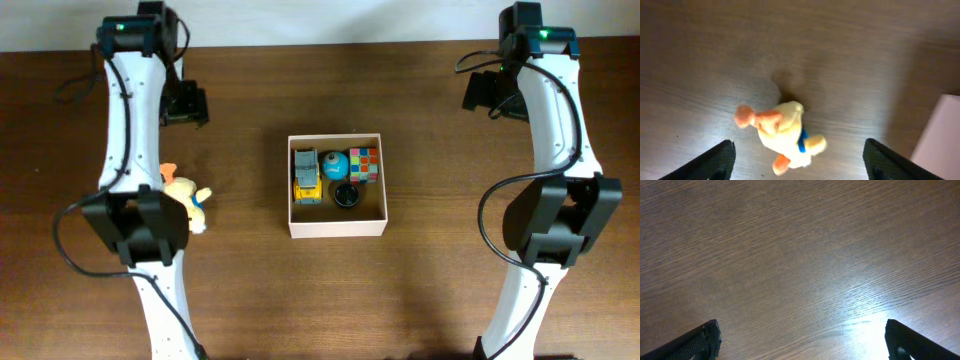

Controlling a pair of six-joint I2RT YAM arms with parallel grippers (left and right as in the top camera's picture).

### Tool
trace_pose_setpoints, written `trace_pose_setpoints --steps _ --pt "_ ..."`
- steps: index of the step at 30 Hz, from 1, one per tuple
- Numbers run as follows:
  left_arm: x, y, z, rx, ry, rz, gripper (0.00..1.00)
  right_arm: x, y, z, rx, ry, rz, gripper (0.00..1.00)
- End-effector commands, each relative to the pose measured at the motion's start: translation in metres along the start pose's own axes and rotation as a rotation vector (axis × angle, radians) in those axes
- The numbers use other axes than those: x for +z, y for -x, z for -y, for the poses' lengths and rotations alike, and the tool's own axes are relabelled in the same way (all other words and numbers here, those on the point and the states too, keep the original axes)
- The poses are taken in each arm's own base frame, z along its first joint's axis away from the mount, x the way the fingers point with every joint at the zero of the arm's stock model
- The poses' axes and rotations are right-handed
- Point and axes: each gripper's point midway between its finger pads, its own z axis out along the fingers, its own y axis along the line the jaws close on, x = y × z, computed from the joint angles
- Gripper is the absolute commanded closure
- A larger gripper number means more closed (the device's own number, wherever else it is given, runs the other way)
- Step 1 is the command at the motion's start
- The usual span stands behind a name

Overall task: Pack container
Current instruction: 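Lower the left gripper and close it on the yellow plush duck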

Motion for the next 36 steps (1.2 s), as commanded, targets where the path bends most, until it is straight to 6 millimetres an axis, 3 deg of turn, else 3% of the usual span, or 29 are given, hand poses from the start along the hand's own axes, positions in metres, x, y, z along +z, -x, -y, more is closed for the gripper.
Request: trace_pose_setpoints --steps 1,4,7,12,14,18,24,32,36 --pt "-0.061 -0.006 -0.023 -0.069 0.013 0.136 0.14 -0.009 0.003 0.002 0.009 -0.006 0.024 0.01" --pt "-0.072 -0.018 -0.031 -0.088 0.014 0.138 0.08 -0.009 0.003 0.002 0.009 -0.006 0.024 0.01" --pt "-0.069 -0.041 -0.035 -0.126 0.022 0.084 0.06 -0.009 0.003 0.002 0.009 -0.006 0.024 0.01" --pt "-0.039 -0.083 -0.04 -0.164 0.077 -0.075 0.07 -0.009 0.003 0.002 0.009 -0.006 0.024 0.01" --pt "-0.02 -0.091 -0.038 -0.165 0.086 -0.121 0.06 -0.009 0.003 0.002 0.009 -0.006 0.024 0.01" --pt "0.018 -0.086 -0.032 -0.18 0.081 -0.111 0.06 -0.009 0.003 0.002 0.009 -0.006 0.024 0.01" --pt "0.063 -0.079 -0.026 -0.367 0.083 -0.062 0.06 -0.009 0.003 0.002 0.009 -0.006 0.024 0.01" --pt "0.112 -0.095 -0.021 -0.562 0.092 -0.066 0.07 -0.009 0.003 0.002 0.009 -0.006 0.024 0.01" --pt "0.131 -0.101 -0.016 -0.568 0.069 -0.065 0.07 -0.009 0.003 0.002 0.009 -0.006 0.024 0.01"
